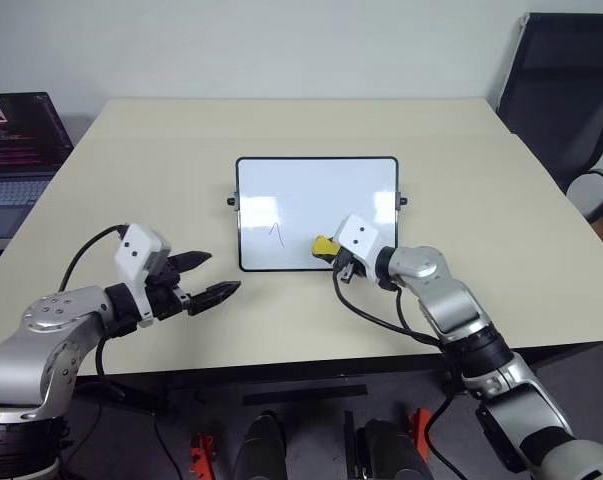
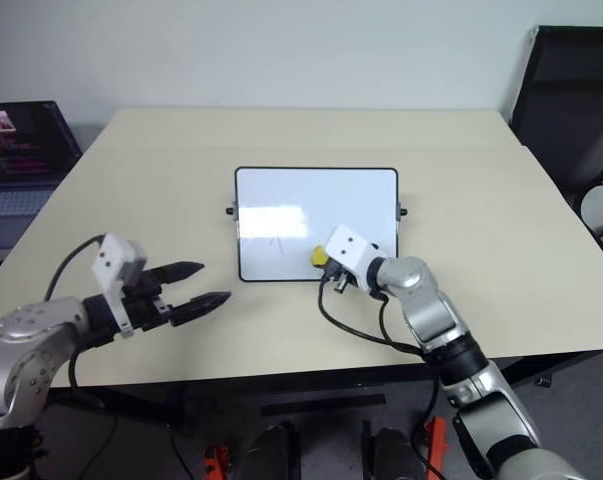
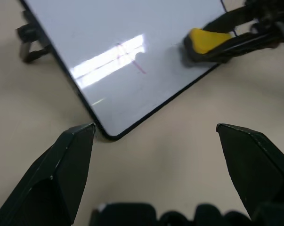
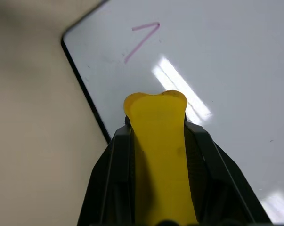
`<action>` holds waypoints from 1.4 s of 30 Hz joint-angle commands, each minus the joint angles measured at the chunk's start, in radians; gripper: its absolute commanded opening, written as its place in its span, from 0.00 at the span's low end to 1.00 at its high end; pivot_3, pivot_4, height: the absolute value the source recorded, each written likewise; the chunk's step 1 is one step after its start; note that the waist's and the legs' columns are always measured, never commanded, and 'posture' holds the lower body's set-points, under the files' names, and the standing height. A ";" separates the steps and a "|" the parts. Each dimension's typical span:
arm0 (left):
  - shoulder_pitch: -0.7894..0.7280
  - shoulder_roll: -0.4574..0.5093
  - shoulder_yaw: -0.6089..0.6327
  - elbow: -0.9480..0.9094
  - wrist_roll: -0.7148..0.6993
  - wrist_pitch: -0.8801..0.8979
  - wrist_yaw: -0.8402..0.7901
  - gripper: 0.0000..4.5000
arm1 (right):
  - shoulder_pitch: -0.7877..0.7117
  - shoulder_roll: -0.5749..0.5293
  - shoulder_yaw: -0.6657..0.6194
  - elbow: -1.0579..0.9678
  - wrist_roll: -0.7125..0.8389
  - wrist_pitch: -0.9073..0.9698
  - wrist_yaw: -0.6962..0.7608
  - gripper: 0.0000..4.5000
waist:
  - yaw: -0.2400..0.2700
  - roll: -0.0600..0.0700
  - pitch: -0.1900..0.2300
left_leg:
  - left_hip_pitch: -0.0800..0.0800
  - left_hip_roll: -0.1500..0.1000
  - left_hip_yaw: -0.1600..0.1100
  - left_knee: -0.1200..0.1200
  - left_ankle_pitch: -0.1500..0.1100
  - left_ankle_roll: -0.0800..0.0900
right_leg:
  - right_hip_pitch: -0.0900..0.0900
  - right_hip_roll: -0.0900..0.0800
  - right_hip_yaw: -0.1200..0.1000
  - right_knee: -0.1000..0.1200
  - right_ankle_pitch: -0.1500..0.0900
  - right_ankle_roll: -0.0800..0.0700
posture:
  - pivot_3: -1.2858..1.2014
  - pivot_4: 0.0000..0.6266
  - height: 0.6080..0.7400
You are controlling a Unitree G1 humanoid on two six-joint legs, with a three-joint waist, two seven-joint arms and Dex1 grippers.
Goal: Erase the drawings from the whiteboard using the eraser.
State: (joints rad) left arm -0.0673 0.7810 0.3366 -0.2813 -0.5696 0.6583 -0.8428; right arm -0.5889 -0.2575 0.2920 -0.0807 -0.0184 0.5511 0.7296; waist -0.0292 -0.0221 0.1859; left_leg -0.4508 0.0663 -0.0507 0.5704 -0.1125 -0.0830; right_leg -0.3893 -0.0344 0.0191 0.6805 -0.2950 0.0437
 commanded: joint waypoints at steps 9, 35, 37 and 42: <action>0.049 -0.045 0.095 -0.032 -0.025 -0.033 0.073 1.00 | 0.134 0.006 -0.044 -0.260 0.155 0.115 -0.038 0.23 | 0.000 0.000 0.000 | 0.000 0.000 0.000 -0.001 -0.001 -0.001 | 0.000 -0.001 -0.001 -0.001 -0.004 0.000 | 0.52 0.24 1.00; 0.044 0.019 0.030 -0.064 -0.018 -0.008 0.063 1.00 | -0.488 0.200 0.201 0.860 -0.238 -0.454 -0.123 0.23 | -0.004 -0.001 0.000 | 0.001 0.000 0.000 -0.004 -0.001 -0.002 | 0.000 0.000 -0.001 0.000 -0.001 -0.001 | 0.52 0.24 1.00; 0.051 0.019 0.033 -0.067 -0.019 -0.009 0.065 1.00 | -0.466 0.179 0.241 0.848 -0.268 -0.465 -0.057 0.23 | -0.004 -0.001 0.001 | 0.002 0.000 0.000 -0.004 -0.001 -0.002 | 0.000 0.001 -0.001 0.000 -0.002 -0.003 | 0.52 0.24 1.00; 0.051 0.021 0.032 -0.065 -0.020 -0.011 0.067 1.00 | -0.499 0.180 0.213 0.886 -0.305 -0.516 -0.161 0.23 | -0.003 -0.001 0.000 | 0.004 0.000 0.000 -0.004 -0.001 -0.002 | 0.000 0.000 -0.001 0.001 -0.004 -0.001 | 0.52 0.24 1.00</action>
State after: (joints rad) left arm -0.0096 0.7904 0.3495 -0.3153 -0.5846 0.6544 -0.7754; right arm -1.0704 -0.0658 0.5322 0.7566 -0.2921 0.0399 0.6514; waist -0.0318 -0.0228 0.1864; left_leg -0.4463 0.0666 -0.0512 0.5669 -0.1136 -0.0849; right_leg -0.3894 -0.0340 0.0177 0.6813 -0.2985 0.0425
